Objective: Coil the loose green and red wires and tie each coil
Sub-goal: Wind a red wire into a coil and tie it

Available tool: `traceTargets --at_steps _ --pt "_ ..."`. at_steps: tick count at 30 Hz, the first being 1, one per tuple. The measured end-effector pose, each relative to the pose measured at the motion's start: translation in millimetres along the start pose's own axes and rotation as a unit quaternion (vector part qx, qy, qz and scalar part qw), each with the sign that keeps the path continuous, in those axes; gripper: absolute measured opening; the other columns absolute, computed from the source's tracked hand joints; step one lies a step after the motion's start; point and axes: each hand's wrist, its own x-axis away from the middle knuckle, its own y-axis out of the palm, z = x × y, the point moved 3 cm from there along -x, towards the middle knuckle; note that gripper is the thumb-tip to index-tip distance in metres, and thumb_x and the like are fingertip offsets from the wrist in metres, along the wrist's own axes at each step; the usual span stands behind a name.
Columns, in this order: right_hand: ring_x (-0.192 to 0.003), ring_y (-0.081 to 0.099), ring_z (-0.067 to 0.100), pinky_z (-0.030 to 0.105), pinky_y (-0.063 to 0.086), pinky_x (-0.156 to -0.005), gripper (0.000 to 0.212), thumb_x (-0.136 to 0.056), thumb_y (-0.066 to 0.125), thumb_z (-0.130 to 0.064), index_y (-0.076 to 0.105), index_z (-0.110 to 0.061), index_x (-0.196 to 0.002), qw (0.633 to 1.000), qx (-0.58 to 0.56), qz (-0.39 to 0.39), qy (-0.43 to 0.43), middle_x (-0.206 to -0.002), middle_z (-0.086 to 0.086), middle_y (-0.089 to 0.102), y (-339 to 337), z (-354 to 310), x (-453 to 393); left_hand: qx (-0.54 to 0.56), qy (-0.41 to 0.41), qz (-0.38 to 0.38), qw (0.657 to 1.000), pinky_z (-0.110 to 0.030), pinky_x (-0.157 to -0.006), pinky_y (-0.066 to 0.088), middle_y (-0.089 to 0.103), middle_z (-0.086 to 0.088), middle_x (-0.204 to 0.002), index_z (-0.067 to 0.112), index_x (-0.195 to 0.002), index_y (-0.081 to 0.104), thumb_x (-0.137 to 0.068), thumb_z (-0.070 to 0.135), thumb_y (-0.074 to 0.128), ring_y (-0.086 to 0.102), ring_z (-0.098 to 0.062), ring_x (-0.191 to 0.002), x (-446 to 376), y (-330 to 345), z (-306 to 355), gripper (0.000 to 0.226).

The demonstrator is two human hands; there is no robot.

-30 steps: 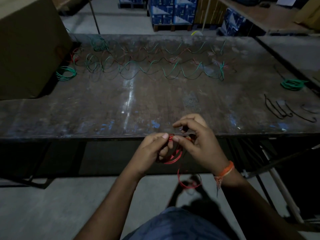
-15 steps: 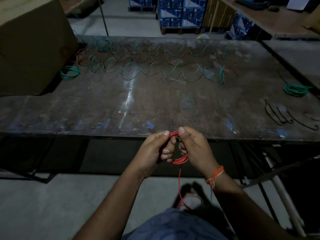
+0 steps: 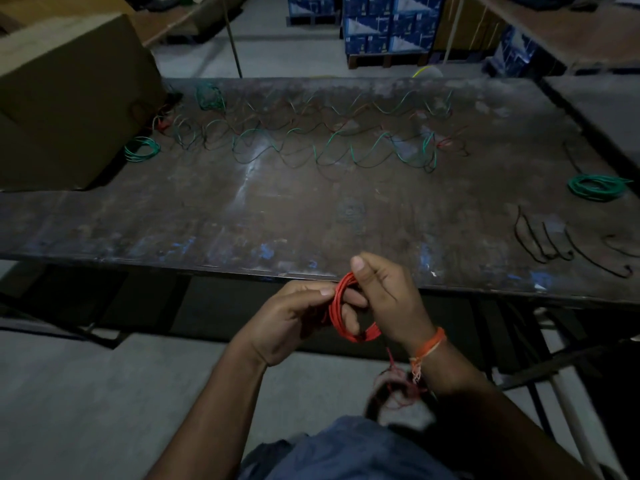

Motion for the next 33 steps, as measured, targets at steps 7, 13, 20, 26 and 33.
traceTargets --at_steps 7,13,20,26,33 --pt "-0.054 0.056 0.029 0.052 0.045 -0.053 0.050 -0.105 0.039 -0.052 0.050 -0.015 -0.073 0.986 0.136 0.074 -0.053 -0.061 0.011 0.056 -29.7 13.4 0.9 0.124 0.026 0.163 0.978 -0.030 -0.062 0.049 0.048 -0.003 -0.056 0.007 -0.087 0.061 -0.099 0.026 0.046 0.056 -0.019 -0.058 -14.1 48.2 -28.2 0.027" --pt "-0.052 0.043 0.012 0.043 0.038 -0.052 0.045 -0.106 0.041 -0.040 0.046 -0.017 -0.067 0.981 0.139 0.113 -0.071 -0.055 0.000 0.043 -40.4 -0.3 3.0 0.324 0.011 0.135 0.936 -0.024 -0.047 0.030 0.021 0.011 -0.043 0.012 -0.073 0.053 -0.099 0.035 0.043 0.020 -0.007 -0.038 -36.9 68.8 -29.9 0.036" --pt "-0.055 0.044 0.022 0.043 0.038 -0.053 0.044 -0.108 0.040 -0.040 0.046 -0.015 -0.072 0.989 0.115 0.060 -0.065 -0.060 0.009 0.046 -49.2 9.0 5.7 0.271 -0.024 0.175 0.946 -0.024 -0.044 0.015 0.016 0.011 -0.042 0.017 -0.066 0.049 -0.098 0.043 0.041 0.008 -0.010 -0.042 -41.3 72.5 -26.7 0.042" --pt "-0.052 0.055 0.013 0.031 0.045 -0.055 0.037 -0.106 0.043 -0.040 0.061 -0.015 -0.087 0.993 0.071 -0.082 0.037 -0.064 0.011 0.061 -49.3 31.2 12.2 0.315 -0.024 0.254 0.914 -0.023 -0.043 0.010 0.016 0.011 -0.044 0.018 -0.062 0.047 -0.093 0.030 0.044 0.005 -0.009 -0.045 -34.7 46.9 -27.2 0.033" --pt "-0.059 0.052 0.003 0.016 0.041 -0.060 0.007 -0.096 0.066 -0.012 0.067 -0.015 -0.091 0.987 0.061 -0.119 0.090 -0.066 -0.006 0.057 -66.1 58.0 24.8 0.377 0.056 0.276 0.882 -0.021 -0.043 0.017 0.024 0.010 -0.042 0.020 -0.063 0.045 -0.093 0.024 0.044 0.019 -0.006 -0.036 -31.4 -7.9 0.4 0.029"
